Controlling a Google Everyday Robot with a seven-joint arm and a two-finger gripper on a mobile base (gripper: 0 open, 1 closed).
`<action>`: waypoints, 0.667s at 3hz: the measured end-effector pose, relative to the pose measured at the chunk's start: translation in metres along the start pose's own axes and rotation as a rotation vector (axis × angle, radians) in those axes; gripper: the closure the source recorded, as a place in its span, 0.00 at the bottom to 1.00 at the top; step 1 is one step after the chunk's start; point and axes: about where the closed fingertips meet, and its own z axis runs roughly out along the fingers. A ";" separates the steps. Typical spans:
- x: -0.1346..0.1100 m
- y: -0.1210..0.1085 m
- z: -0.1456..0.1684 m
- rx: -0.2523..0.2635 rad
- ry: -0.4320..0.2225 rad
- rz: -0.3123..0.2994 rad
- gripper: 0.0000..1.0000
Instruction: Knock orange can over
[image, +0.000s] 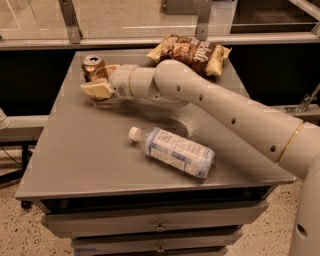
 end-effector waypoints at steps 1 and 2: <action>0.000 -0.014 -0.006 0.034 -0.006 0.012 0.65; -0.010 -0.036 -0.022 0.073 -0.003 -0.001 0.89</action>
Offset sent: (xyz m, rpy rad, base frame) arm 0.0432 -0.0647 0.0375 -0.0050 -0.0425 -0.1260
